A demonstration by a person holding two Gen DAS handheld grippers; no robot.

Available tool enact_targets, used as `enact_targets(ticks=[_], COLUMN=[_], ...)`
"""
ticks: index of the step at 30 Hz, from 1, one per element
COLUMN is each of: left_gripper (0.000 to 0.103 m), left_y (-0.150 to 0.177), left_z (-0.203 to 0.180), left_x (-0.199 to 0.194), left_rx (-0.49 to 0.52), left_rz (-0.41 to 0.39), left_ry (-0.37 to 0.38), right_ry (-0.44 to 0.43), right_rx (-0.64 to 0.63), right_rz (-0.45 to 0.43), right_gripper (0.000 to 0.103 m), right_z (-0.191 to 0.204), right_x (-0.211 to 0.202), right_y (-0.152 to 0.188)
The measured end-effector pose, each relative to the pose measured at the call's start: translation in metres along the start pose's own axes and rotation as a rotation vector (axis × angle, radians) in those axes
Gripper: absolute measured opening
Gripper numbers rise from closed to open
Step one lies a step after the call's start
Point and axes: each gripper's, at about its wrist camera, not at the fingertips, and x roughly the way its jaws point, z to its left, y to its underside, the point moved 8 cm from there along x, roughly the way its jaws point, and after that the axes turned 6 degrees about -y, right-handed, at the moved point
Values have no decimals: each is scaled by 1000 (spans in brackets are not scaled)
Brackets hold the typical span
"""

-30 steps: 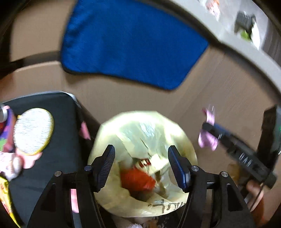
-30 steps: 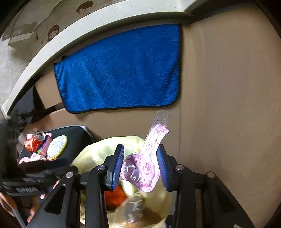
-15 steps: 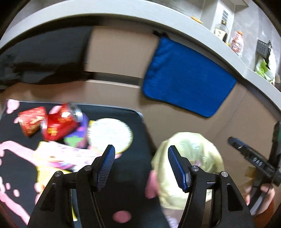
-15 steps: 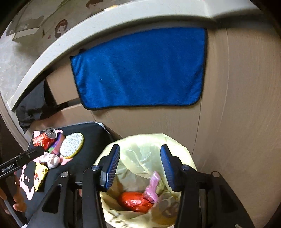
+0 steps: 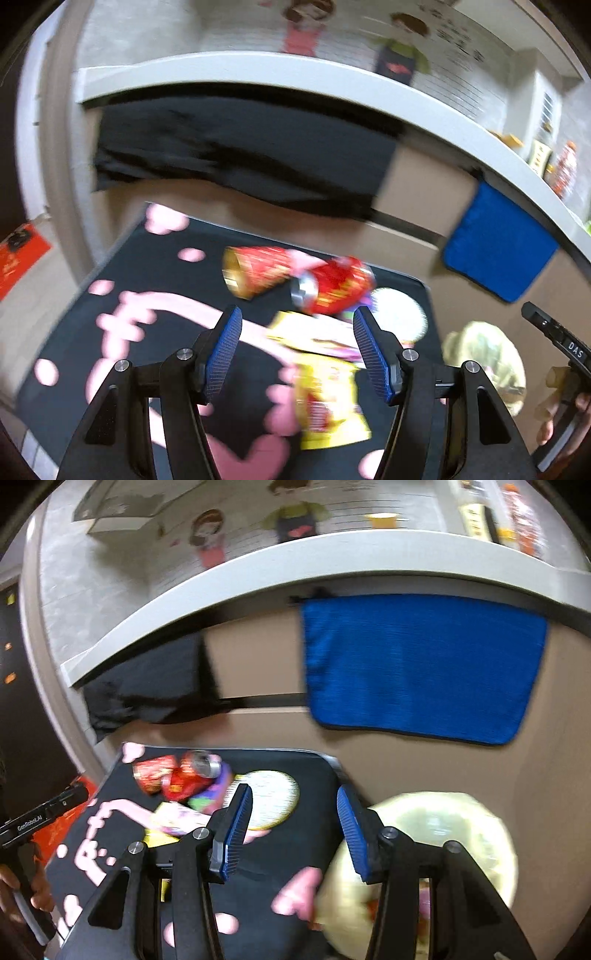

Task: Collect trash
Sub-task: 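Move both tools back over the table toward the cans and wrappers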

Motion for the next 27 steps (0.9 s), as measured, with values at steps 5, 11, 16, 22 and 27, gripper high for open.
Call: enact_targets(ticks=[5,11,16,22,27], left_gripper=[63,63,63,63,62], left_y=[-7,-8,-1,14,57], left_z=[56,100,98,60,11], left_x=[-15,-14,14,56,92], left_rx=[-41,-69,-87,-84,-39], left_rz=[-24,-38,5,100,244], left_ry=[-59,-94,-14,142,250], right_ry=[-82,-125,-135,-60,-8], right_rx=[-22,-92,-122,-169,-147], right_rz=[15,21,22,43,77], right_gripper=[46,46,46,46,46], right_z=[60,120,142,130,94], right_x=[25,45,60,80,87], right_y=[-10,-17,-19,-15,-1])
